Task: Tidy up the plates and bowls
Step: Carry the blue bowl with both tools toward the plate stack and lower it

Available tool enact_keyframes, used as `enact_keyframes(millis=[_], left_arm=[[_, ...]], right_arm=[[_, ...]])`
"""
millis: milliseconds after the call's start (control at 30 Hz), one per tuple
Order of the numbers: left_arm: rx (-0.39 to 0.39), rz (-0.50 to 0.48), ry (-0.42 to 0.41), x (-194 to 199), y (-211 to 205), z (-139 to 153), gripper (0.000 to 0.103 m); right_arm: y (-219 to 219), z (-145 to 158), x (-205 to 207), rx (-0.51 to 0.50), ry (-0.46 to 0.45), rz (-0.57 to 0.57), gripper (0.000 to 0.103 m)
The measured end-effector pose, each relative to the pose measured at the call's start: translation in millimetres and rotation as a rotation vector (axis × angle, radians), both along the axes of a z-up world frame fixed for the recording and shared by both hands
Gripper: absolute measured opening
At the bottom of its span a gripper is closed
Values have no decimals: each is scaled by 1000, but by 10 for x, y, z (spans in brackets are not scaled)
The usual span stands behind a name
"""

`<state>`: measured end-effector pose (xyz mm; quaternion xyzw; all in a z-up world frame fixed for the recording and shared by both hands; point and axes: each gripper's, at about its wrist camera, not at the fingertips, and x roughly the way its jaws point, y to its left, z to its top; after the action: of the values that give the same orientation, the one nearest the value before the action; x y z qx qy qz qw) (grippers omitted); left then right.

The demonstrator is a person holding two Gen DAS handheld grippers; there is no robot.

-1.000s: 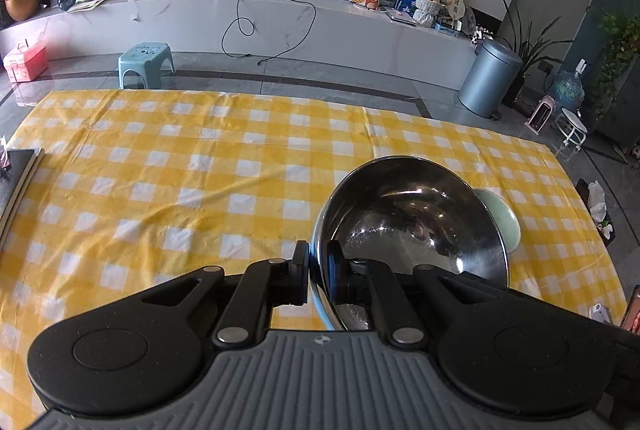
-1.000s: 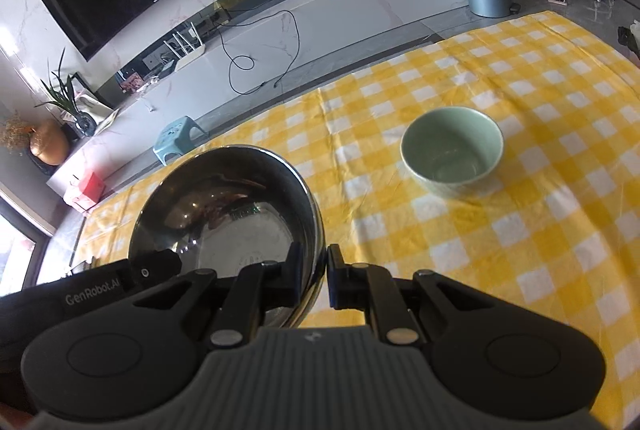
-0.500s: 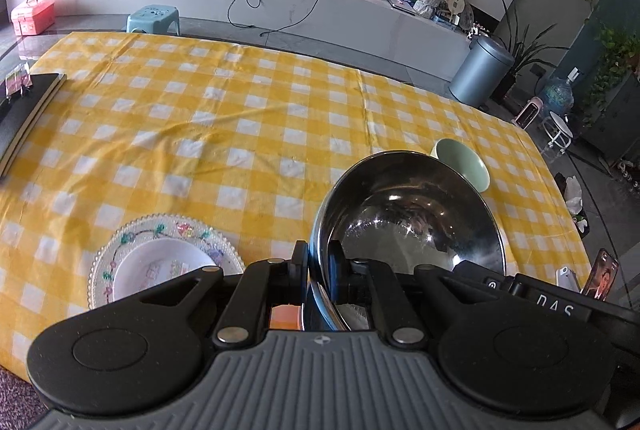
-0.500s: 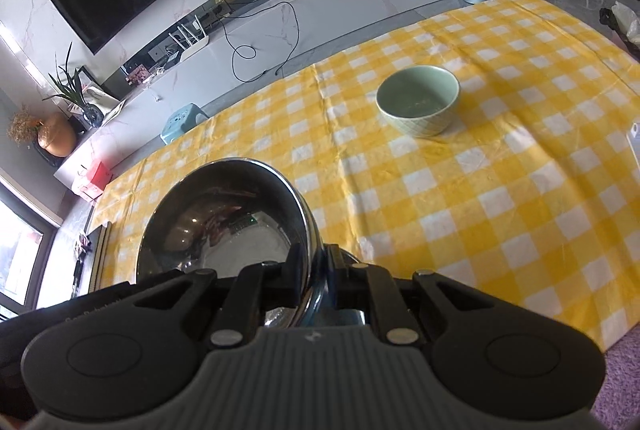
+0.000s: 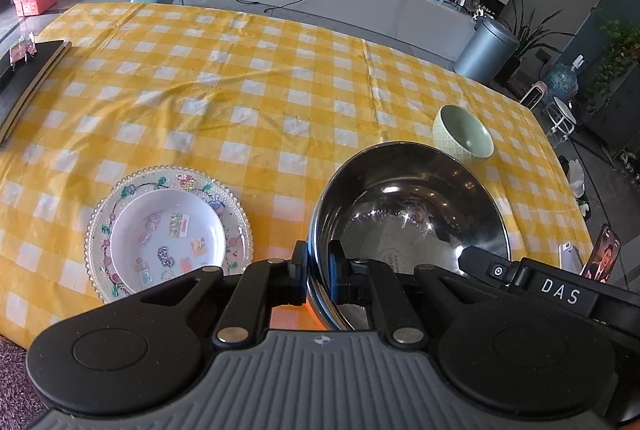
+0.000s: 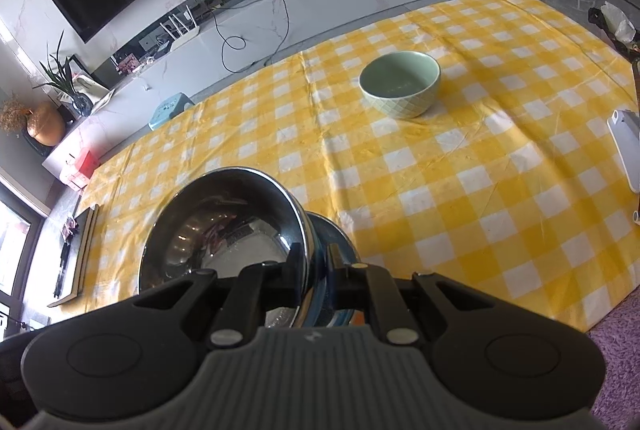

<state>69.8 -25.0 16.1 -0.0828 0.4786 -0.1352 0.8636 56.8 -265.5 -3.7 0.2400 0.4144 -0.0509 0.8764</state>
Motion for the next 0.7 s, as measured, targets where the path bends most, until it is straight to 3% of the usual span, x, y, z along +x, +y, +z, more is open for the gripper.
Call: enact_keyframes(millis=[700], left_arm=[[74,-46,36,77,-174,-112,16]], right_arm=[[-86,-180,67,-11,72,-17,5]])
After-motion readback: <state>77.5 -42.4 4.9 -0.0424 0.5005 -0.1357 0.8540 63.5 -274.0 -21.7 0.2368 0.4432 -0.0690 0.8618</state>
